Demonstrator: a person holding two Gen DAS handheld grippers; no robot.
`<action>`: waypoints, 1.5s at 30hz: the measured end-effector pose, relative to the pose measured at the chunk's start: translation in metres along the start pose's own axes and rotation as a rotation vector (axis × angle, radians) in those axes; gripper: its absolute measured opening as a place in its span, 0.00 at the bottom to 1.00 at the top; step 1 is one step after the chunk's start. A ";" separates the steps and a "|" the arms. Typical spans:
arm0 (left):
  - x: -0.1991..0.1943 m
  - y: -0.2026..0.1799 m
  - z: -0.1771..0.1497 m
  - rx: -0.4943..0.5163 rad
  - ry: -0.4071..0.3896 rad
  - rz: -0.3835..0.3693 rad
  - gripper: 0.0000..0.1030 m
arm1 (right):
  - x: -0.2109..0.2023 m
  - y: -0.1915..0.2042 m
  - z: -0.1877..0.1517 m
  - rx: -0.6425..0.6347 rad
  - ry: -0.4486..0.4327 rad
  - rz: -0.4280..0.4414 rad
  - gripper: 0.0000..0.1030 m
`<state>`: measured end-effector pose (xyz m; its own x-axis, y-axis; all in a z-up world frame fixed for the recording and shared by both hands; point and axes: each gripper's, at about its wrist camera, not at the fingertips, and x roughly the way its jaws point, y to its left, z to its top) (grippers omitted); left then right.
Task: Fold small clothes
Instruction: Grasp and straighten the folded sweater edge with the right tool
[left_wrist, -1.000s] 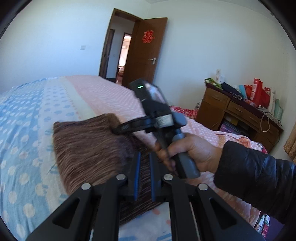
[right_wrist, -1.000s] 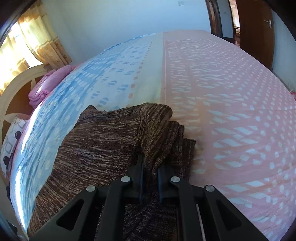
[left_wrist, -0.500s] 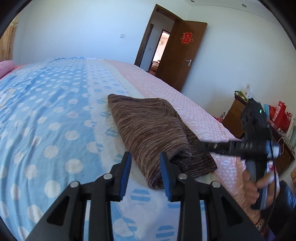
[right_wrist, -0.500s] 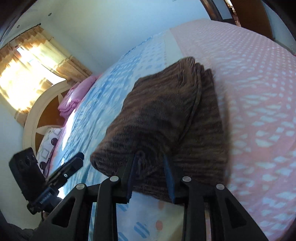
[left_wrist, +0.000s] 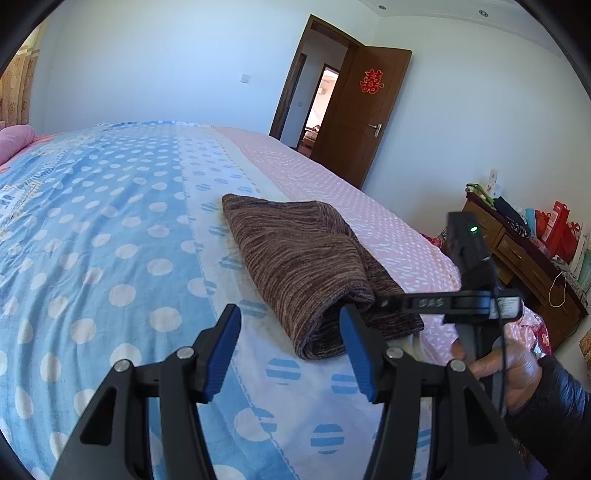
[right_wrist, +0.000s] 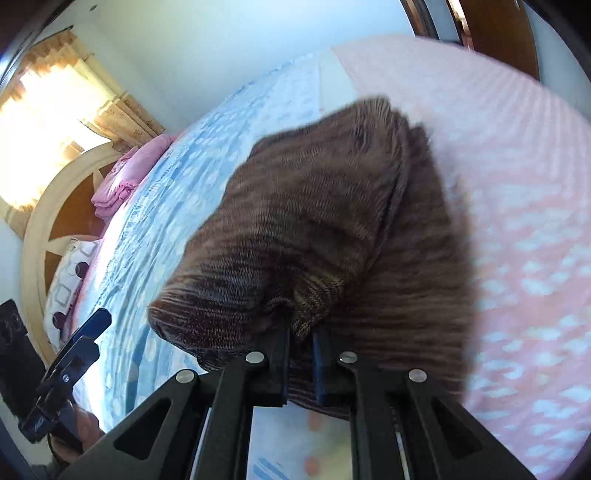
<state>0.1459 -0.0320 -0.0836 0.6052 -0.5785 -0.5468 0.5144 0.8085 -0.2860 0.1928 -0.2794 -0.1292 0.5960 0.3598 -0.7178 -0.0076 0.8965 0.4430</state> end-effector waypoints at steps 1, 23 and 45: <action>0.000 0.000 0.001 0.000 0.001 0.000 0.57 | -0.011 0.000 0.003 -0.019 -0.011 -0.013 0.09; 0.092 0.020 0.063 0.001 0.044 0.093 0.57 | -0.075 -0.036 0.034 -0.165 -0.115 -0.201 0.72; 0.144 -0.029 0.026 0.138 0.160 0.375 0.94 | 0.037 -0.061 0.086 -0.136 -0.138 -0.405 0.18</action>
<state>0.2339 -0.1421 -0.1335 0.6700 -0.2142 -0.7108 0.3594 0.9314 0.0581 0.2847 -0.3433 -0.1368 0.6739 -0.0564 -0.7366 0.1483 0.9871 0.0601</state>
